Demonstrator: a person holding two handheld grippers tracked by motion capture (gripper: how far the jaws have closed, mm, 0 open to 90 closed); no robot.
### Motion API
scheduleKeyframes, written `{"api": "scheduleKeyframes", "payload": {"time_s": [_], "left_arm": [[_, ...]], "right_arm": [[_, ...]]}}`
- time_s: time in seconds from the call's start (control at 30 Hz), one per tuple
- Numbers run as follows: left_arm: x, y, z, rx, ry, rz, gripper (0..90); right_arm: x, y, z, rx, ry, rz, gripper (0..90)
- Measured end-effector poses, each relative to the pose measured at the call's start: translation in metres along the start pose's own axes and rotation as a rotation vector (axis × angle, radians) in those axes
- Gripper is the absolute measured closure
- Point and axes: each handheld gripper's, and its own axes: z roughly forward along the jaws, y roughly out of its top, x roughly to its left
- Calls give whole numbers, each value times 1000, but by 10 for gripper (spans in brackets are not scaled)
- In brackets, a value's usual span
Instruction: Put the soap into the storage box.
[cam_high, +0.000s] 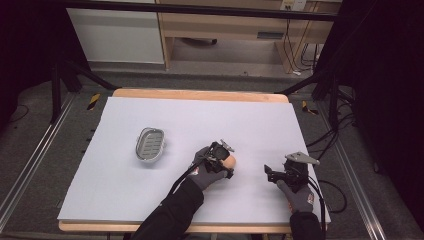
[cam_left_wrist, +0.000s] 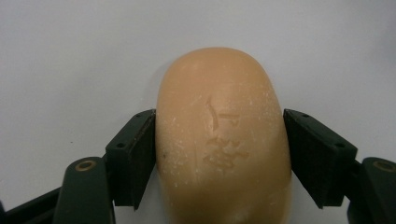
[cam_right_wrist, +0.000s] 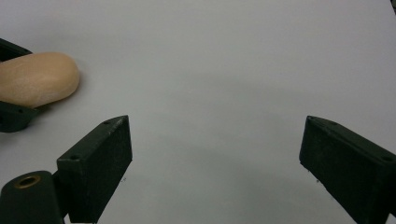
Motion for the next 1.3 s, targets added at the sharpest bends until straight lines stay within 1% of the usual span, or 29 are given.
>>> {"api": "scheduleKeyframes", "payload": {"time_s": [0.3,0.37,0.5,0.53,0.67,0.83,0.97,1.1,1.2,1.23,1.3], "left_arm": [[0,0,-1,1,-2,12,312],[1,0,-1,9,0,19,313],[1,0,-3,15,-8,26,315],[1,0,-4,13,-15,27,315],[2,1,-14,-20,-18,21,315],[2,1,-28,-43,-12,25,316],[2,0,-37,-59,-9,23,316],[3,-1,-45,-70,0,31,316],[4,-1,-51,-76,0,32,316],[4,-2,-53,-78,0,30,316],[6,-2,-57,-83,6,33,316]], "right_arm": [[-1,0,1,3,0,-4,94],[-1,0,1,4,-3,-7,95],[-2,0,1,3,-3,-5,94],[-3,0,1,1,-2,-5,94],[-3,-1,0,1,-4,-6,94],[-3,-1,0,0,-4,-4,94],[-3,0,0,0,-3,-2,94],[-3,-1,0,-2,-1,-4,94],[-2,-1,0,-2,-3,-3,94],[-2,-1,0,-3,-4,-10,94],[-2,-1,0,0,-3,-7,93]]}}
